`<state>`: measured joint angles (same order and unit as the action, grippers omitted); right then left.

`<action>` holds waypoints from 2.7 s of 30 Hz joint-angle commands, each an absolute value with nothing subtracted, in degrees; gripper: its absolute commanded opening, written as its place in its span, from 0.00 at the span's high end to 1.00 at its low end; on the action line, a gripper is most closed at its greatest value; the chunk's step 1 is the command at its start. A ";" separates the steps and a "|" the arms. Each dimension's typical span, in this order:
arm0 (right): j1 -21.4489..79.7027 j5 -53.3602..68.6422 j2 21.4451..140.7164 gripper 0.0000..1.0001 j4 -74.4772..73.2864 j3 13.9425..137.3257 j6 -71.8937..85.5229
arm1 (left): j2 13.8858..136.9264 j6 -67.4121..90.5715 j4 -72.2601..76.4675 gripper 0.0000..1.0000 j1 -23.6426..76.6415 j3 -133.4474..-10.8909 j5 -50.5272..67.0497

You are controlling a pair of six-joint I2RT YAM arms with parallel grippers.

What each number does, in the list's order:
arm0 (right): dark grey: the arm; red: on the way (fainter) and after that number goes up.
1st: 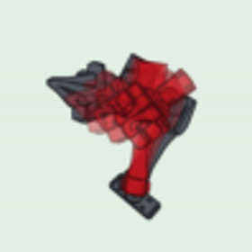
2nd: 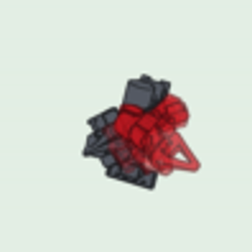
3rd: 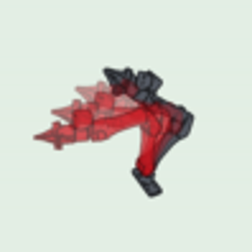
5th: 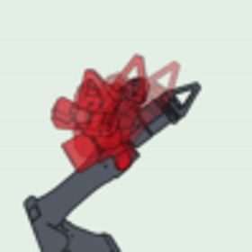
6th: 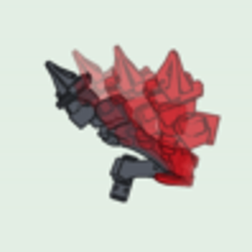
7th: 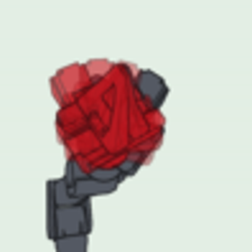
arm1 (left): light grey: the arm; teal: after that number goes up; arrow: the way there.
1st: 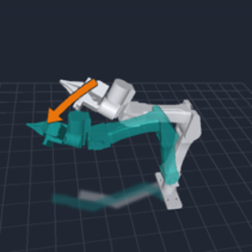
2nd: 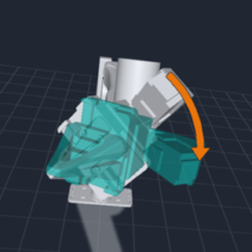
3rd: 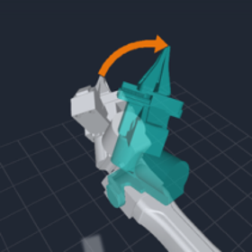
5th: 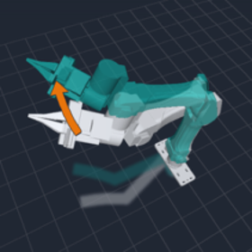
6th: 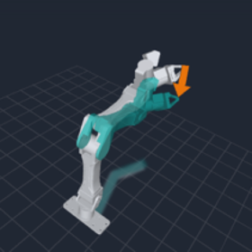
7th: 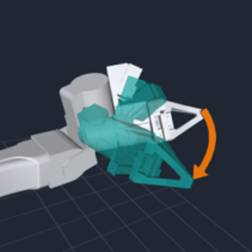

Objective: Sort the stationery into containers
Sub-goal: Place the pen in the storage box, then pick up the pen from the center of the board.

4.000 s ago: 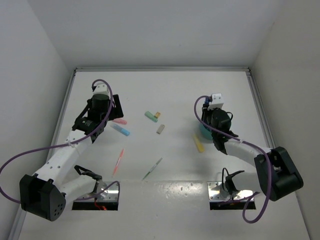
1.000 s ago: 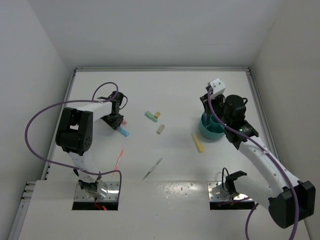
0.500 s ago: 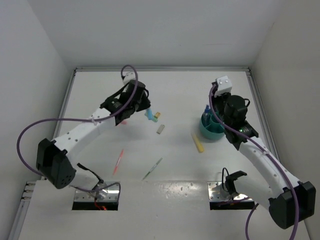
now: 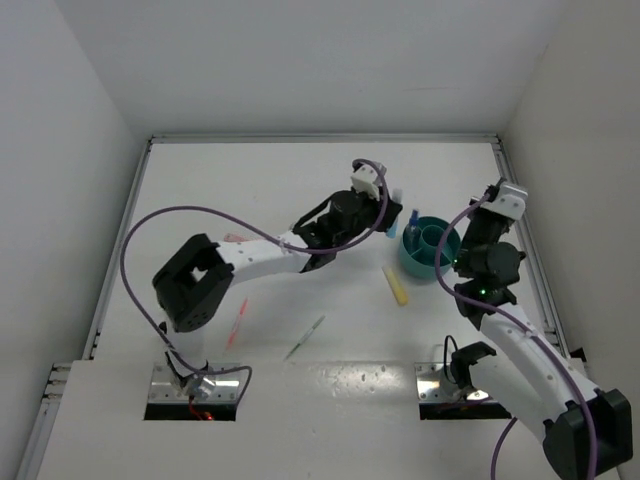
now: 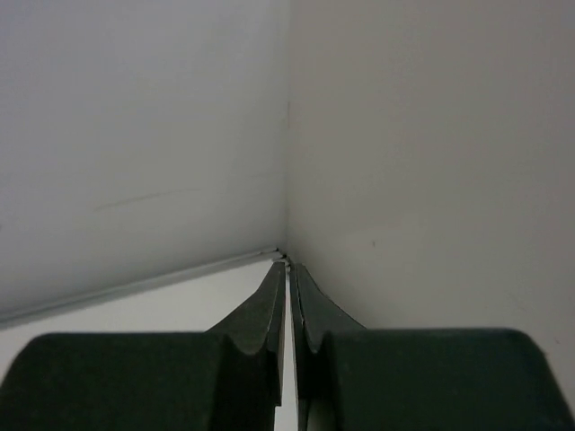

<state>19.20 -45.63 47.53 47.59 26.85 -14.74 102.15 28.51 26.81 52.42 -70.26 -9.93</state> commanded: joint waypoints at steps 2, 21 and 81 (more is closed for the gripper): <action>19.07 -48.25 46.85 0.95 65.72 24.09 -19.25 | 109.48 23.91 43.94 1.00 53.53 -79.97 -3.87; 19.07 -47.20 46.32 0.95 69.34 22.50 -19.78 | 129.63 31.20 51.33 1.00 55.63 -95.45 2.11; 19.07 -8.17 55.89 0.29 2.91 42.27 -12.22 | 93.60 89.38 -48.86 0.26 26.64 -76.46 -41.21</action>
